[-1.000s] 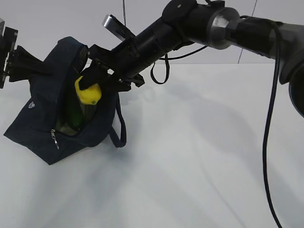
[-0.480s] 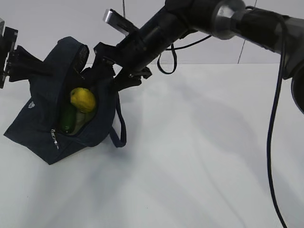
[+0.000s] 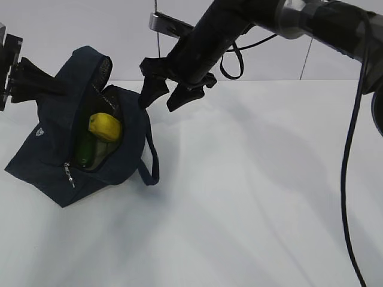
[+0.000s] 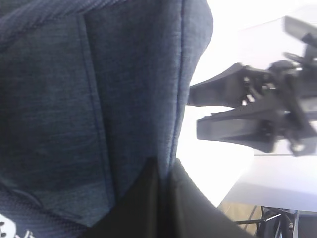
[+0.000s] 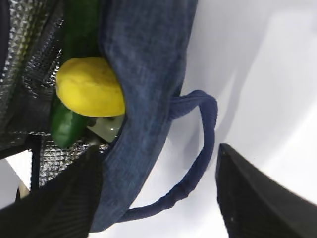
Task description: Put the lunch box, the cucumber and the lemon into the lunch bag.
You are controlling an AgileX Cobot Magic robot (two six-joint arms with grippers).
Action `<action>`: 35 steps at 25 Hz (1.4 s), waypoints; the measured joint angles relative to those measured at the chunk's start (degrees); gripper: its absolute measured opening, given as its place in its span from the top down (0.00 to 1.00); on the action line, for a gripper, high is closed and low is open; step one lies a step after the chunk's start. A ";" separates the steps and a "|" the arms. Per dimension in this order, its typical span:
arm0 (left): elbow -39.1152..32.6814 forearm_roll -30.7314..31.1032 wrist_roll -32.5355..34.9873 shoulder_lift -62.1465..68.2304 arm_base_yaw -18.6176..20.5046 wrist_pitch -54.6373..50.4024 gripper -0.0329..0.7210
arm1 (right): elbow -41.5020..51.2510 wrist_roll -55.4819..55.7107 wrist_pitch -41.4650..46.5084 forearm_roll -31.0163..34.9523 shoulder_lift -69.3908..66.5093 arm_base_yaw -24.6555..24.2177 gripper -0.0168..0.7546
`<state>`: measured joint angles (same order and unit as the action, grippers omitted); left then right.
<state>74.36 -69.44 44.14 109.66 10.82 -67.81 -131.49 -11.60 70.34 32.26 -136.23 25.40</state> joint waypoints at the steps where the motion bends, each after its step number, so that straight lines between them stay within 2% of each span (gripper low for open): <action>1: 0.00 0.00 0.00 0.00 0.00 0.00 0.96 | 0.00 0.03 0.00 0.59 0.00 0.00 0.29; 11: 0.00 0.00 0.59 0.00 0.00 0.00 0.96 | 0.00 0.14 0.00 2.24 -2.93 0.00 0.29; 18: 0.00 0.00 0.68 0.00 0.00 0.00 0.96 | 0.00 -1.16 0.00 6.61 -5.33 0.19 0.29; 35: 0.00 0.00 0.68 0.00 0.00 0.00 0.96 | 0.00 -4.38 0.00 7.34 -5.59 0.32 0.31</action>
<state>74.36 -69.44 44.82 109.66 10.82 -67.81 -131.49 -15.98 70.34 39.60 -141.82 25.72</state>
